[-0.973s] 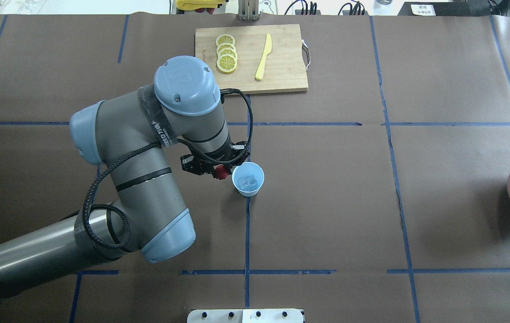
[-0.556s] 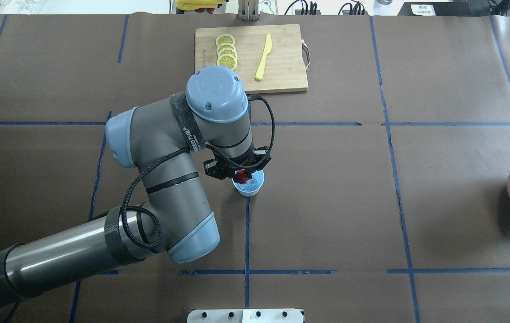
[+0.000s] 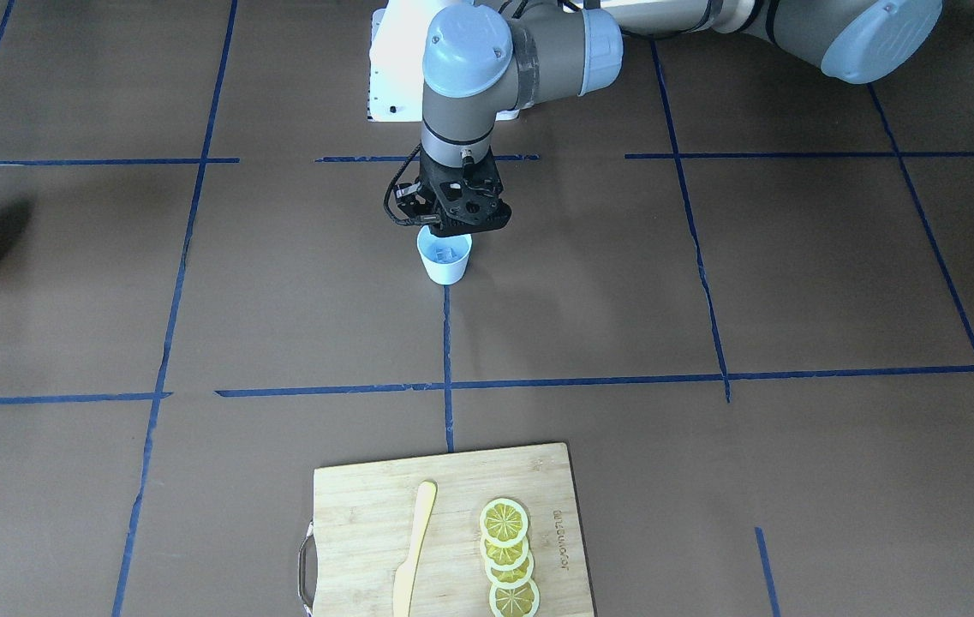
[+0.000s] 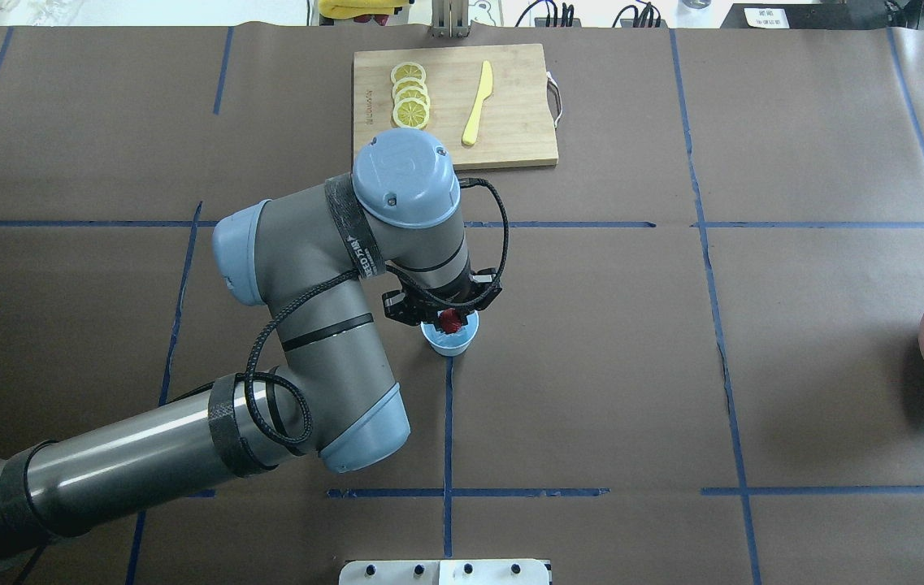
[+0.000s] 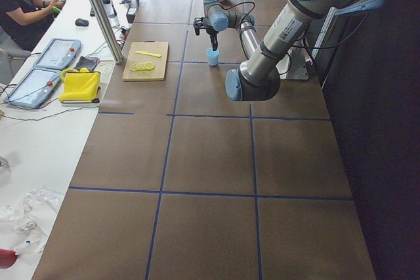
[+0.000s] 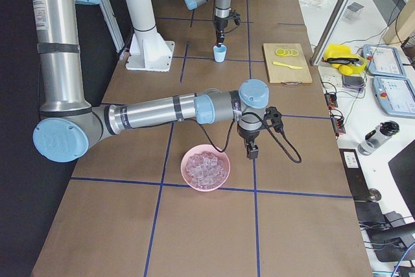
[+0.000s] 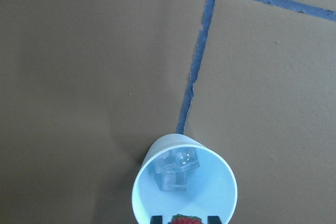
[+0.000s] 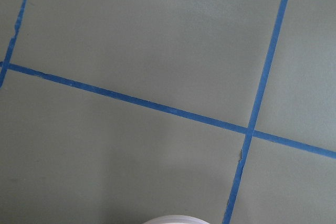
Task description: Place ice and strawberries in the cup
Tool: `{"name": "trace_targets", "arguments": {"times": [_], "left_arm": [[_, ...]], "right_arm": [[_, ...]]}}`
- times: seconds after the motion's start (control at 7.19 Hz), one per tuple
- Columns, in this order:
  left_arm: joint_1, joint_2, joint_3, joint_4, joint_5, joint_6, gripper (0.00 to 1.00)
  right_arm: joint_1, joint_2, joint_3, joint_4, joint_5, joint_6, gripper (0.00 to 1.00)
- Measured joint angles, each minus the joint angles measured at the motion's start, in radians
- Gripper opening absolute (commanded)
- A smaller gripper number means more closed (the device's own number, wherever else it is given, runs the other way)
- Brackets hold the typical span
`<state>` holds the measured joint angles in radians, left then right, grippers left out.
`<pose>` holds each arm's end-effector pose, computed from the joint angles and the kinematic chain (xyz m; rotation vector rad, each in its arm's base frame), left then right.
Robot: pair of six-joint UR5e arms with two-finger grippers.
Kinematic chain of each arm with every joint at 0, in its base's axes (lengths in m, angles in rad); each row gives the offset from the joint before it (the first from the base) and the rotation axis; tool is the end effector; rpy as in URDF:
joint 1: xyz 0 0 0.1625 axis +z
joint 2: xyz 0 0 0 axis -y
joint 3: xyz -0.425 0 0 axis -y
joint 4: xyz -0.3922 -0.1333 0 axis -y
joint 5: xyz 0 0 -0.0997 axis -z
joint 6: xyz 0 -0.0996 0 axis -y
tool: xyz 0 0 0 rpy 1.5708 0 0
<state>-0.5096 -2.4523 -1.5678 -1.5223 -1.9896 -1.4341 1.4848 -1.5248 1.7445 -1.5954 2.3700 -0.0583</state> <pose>0.5769 -0.4287 0.1187 -0.1143 0.9005 -0.1732 0.0176 -0.5170 0.5504 0.1738 -0.8005 -0.2141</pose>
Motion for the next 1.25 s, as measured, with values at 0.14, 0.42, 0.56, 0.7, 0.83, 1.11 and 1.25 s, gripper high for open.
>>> {"name": "trace_targets", "arguments": {"times": [0.14, 0.42, 0.56, 0.7, 0.83, 1.11, 1.25], "left_arm": [[0.000, 0.001, 0.001, -0.002, 0.000, 0.003, 0.98], [0.000, 0.004, 0.001, -0.003, 0.002, 0.004, 1.00], [-0.002, 0.005, -0.002, -0.001, 0.004, 0.008, 1.00], [-0.011, 0.008, -0.009, 0.003, 0.003, 0.018, 1.00], [-0.034, 0.022, -0.035, 0.022, -0.001, 0.044, 1.00], [-0.085, 0.128, -0.193, 0.130, -0.005, 0.175, 1.00], [-0.117, 0.206, -0.298, 0.193, -0.006, 0.260, 1.00]], "right_arm": [[0.000, 0.000, 0.000, 0.000, 0.000, 0.000, 0.99], [0.000, 0.000, 0.000, 0.000, 0.000, -0.001, 0.99], [0.000, -0.001, -0.001, 0.000, 0.000, 0.000, 0.99], [0.002, -0.002, -0.008, 0.002, 0.000, -0.002, 0.99], [0.008, -0.004, -0.041, 0.026, 0.001, -0.012, 0.99], [0.046, -0.019, -0.164, 0.159, 0.036, -0.033, 0.99], [0.075, -0.026, -0.219, 0.222, 0.066, -0.041, 0.99]]}}
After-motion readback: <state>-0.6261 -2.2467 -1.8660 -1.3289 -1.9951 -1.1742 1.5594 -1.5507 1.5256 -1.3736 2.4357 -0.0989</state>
